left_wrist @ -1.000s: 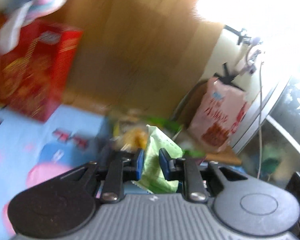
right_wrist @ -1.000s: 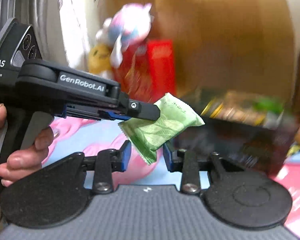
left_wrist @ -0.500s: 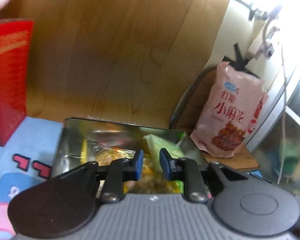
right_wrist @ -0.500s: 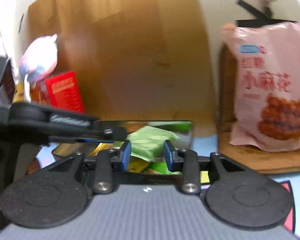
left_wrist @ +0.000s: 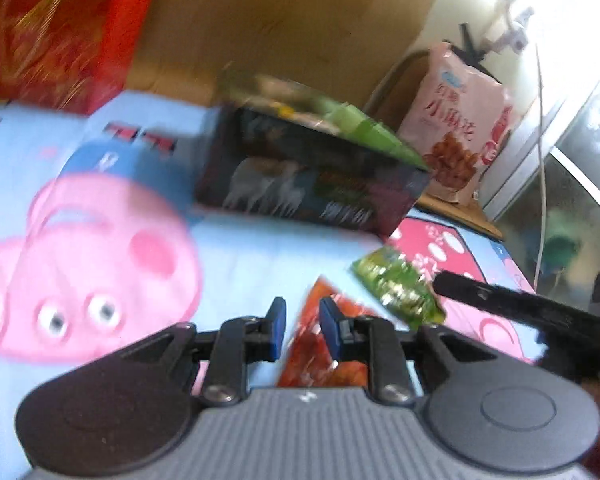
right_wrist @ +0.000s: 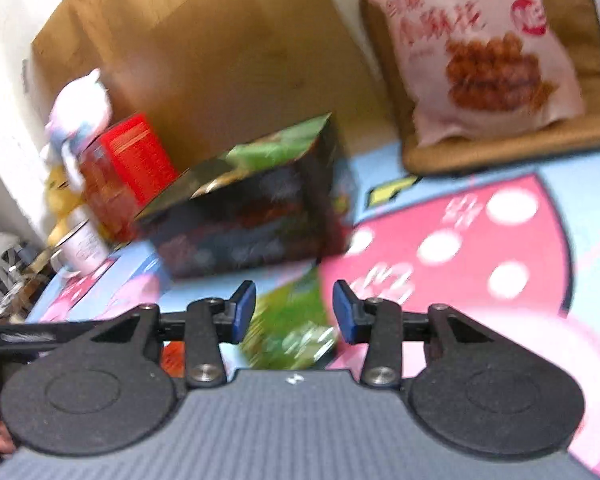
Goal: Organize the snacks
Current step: 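Drop the leaf-print packet into the tin box from the left tool, then grasp the red spicy snack packet with the left tool and lift it, then carry the red packet over the tin box and open the left tool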
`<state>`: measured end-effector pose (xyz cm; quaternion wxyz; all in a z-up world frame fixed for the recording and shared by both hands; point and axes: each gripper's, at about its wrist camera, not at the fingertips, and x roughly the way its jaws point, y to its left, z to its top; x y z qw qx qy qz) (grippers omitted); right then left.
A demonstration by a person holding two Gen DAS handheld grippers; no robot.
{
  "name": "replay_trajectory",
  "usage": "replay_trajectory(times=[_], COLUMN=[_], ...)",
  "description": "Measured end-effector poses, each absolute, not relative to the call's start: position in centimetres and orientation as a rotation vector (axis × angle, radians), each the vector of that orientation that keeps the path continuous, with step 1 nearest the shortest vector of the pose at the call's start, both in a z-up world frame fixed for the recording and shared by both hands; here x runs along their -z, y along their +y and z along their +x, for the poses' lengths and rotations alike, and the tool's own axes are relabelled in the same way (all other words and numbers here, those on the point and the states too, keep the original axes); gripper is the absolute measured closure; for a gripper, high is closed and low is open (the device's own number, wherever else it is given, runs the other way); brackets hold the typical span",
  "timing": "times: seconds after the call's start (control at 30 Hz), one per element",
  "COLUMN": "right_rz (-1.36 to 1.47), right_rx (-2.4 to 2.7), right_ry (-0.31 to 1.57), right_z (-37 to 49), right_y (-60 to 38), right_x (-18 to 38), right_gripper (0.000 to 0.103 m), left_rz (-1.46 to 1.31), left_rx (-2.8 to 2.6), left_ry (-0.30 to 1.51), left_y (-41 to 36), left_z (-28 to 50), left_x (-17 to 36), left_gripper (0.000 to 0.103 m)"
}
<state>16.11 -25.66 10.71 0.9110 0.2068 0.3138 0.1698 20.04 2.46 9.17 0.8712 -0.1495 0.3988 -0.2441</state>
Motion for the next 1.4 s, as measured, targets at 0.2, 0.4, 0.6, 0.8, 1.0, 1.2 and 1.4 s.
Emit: replay_trajectory(times=[0.2,0.4,0.6,0.8,1.0,1.2,1.4], right_rz=[0.481,0.468,0.452,0.462,0.528,0.515,0.567], right_rx=[-0.529,-0.549,-0.575,-0.582,-0.598,-0.595,-0.599], right_ry=[0.756,0.730,0.683,0.673,0.683,0.681,0.711], right_z=[13.4,12.5,11.9,11.9,12.0,11.8,12.1], right_y=[-22.9,-22.1,-22.3,-22.4,-23.2,-23.0,-23.1], right_x=[-10.2,-9.1,-8.7,-8.5,-8.2,-8.3,-8.3], right_gripper=[0.058,0.058,0.058,0.058,0.058,0.058,0.057], left_rz=[-0.440,-0.569,-0.697,-0.591,-0.521,-0.523,-0.565], left_rx=[0.630,0.688,0.775,0.713,0.646,0.582,0.622], left_ry=[0.932,0.963,1.001,1.006,0.962,0.929,0.876], left_y=[3.7,3.1,2.2,0.8,1.8,3.4,4.3], left_z=[19.9,19.8,20.5,20.6,19.3,18.5,17.5], left_x=[-8.3,-7.4,-6.7,-6.7,-7.7,-8.3,-9.0], left_gripper=[0.071,0.066,0.070,0.088,0.088,0.088,0.089])
